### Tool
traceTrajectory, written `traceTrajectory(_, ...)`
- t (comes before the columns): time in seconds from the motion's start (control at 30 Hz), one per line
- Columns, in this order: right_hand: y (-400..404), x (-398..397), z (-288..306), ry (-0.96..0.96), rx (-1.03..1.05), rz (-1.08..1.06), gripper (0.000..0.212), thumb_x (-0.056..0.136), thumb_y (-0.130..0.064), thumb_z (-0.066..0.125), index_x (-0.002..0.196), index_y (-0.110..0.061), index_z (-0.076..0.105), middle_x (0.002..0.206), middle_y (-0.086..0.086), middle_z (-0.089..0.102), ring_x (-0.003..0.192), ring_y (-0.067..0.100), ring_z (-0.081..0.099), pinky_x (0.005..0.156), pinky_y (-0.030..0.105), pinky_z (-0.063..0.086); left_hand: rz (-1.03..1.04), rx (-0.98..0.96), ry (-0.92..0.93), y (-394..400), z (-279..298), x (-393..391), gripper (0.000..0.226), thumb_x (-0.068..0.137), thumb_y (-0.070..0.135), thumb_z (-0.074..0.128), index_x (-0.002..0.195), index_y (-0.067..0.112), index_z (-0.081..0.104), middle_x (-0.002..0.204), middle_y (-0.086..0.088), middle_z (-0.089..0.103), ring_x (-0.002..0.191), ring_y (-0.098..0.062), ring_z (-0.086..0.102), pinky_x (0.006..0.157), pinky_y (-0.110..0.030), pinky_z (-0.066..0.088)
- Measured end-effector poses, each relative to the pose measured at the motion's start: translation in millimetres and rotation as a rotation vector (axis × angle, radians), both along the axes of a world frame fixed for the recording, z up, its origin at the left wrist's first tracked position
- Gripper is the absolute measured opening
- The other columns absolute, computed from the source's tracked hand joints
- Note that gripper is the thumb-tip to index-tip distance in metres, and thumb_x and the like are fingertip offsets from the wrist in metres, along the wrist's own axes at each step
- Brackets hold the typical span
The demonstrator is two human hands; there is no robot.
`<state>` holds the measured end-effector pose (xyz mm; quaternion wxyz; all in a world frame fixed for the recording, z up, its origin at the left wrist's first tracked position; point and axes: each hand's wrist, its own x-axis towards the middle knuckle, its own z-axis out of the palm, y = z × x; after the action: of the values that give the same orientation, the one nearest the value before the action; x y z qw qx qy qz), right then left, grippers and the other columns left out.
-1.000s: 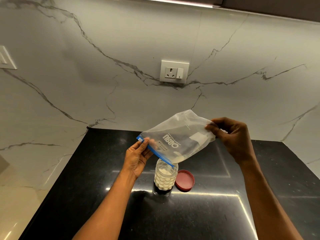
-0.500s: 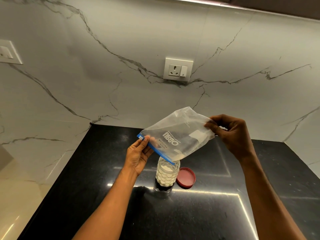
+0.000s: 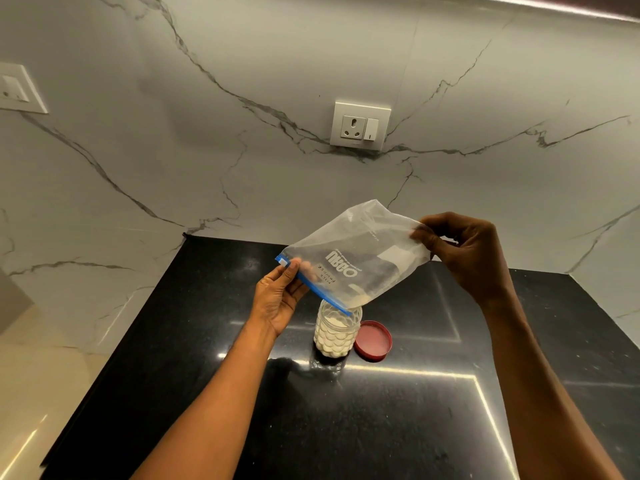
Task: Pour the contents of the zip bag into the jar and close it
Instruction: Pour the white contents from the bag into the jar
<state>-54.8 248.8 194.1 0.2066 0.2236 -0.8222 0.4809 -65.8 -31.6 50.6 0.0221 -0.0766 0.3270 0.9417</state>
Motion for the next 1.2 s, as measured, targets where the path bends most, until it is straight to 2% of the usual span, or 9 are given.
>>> traceTrajectory(0.2, -7, 5, -4, -0.04, -0.056, 0.046, 0.018, 0.085, -0.01, 0.071, 0.1, -0.001, 0.072, 0.095, 0.006, 0.073, 0.088, 0.019, 0.071, 0.071, 0.032, 0.062, 0.017, 0.043, -0.016, 1, -4, 4, 0.026, 0.08, 0.013, 0.068, 0.105, 0.009, 0.071, 0.103, -0.011, 0.076, 0.097, -0.023, 0.074, 0.079, -0.036, 0.063)
traceTrajectory(0.4, -8, 11, -24, -0.346, -0.39, 0.163, 0.054, 0.078, -0.018, 0.073, 0.128, -0.009, 0.056, 0.113, 0.006, 0.071, 0.103, 0.026, 0.068, 0.08, 0.035, 0.06, 0.041, 0.123, -0.049, 1, -9, 4, 0.03, 0.079, 0.014, 0.067, 0.109, 0.01, 0.068, 0.102, -0.011, 0.076, 0.096, -0.022, 0.075, 0.081, -0.037, 0.063)
traceTrajectory(0.57, -18, 15, -52, -0.506, -0.366, 0.142, 0.069, 0.07, -0.019, 0.081, 0.133, -0.021, 0.053, 0.117, 0.001, 0.069, 0.102, 0.023, 0.068, 0.078, 0.033, 0.057, 0.028, 0.126, -0.07, 1, -14, 3, 0.031, 0.078, 0.014, 0.067, 0.109, 0.009, 0.068, 0.103, -0.012, 0.076, 0.095, -0.023, 0.075, 0.077, -0.036, 0.063)
traceTrajectory(0.67, -25, 16, -69, -0.553, -0.294, 0.105, 0.064, 0.07, -0.017, 0.081, 0.128, -0.019, 0.055, 0.115, 0.001, 0.07, 0.103, 0.018, 0.069, 0.086, 0.035, 0.059, 0.022, 0.123, -0.077, 3, -15, 4, 0.031, 0.078, 0.014, 0.068, 0.108, 0.009, 0.068, 0.102, -0.012, 0.076, 0.094, -0.022, 0.076, 0.075, -0.035, 0.064)
traceTrajectory(0.73, -28, 16, -76, -0.557, -0.188, 0.058, 0.048, 0.075, -0.014, 0.079, 0.117, -0.023, 0.059, 0.11, 0.001, 0.071, 0.1, 0.015, 0.07, 0.088, 0.035, 0.059, 0.017, 0.119, -0.081, 3, -15, 4, 0.031, 0.078, 0.014, 0.068, 0.108, 0.009, 0.068, 0.101, -0.012, 0.077, 0.093, -0.022, 0.076, 0.074, -0.035, 0.064)
traceTrajectory(0.87, -32, 16, -79, -0.483, -0.118, -0.008, 0.027, 0.083, -0.011, 0.073, 0.105, -0.023, 0.063, 0.101, 0.0, 0.071, 0.084, 0.008, 0.071, 0.077, 0.027, 0.06, 0.015, 0.107, -0.085, 2, -15, 5, 0.032, 0.079, 0.014, 0.068, 0.11, 0.009, 0.068, 0.103, -0.012, 0.076, 0.094, -0.023, 0.075, 0.072, -0.034, 0.064)
traceTrajectory(0.93, -33, 14, -78, -0.453, -0.117, -0.008, 0.025, 0.084, -0.013, 0.073, 0.107, -0.018, 0.064, 0.099, -0.001, 0.071, 0.084, 0.011, 0.071, 0.074, 0.027, 0.06, 0.013, 0.104, -0.082, 1, -14, 5, 0.031, 0.079, 0.014, 0.067, 0.109, 0.009, 0.068, 0.101, -0.011, 0.076, 0.094, -0.023, 0.076, 0.072, -0.035, 0.064)
traceTrajectory(1.03, -36, 13, -78, -0.417, -0.13, -0.006, 0.02, 0.084, -0.015, 0.073, 0.1, -0.022, 0.066, 0.096, -0.001, 0.072, 0.08, 0.017, 0.071, 0.069, 0.029, 0.061, 0.008, 0.092, -0.07, 0, -13, 4, 0.029, 0.079, 0.014, 0.068, 0.108, 0.01, 0.069, 0.102, -0.012, 0.076, 0.095, -0.023, 0.075, 0.079, -0.037, 0.063)
traceTrajectory(1.2, -38, 11, -78, -0.385, -0.171, -0.029, 0.019, 0.082, -0.015, 0.074, 0.093, -0.028, 0.065, 0.091, -0.003, 0.072, 0.075, 0.014, 0.071, 0.064, 0.027, 0.06, 0.003, 0.077, -0.05, -1, -7, 2, 0.026, 0.08, 0.013, 0.067, 0.106, 0.01, 0.07, 0.101, -0.011, 0.076, 0.094, -0.023, 0.075, 0.08, -0.037, 0.063)
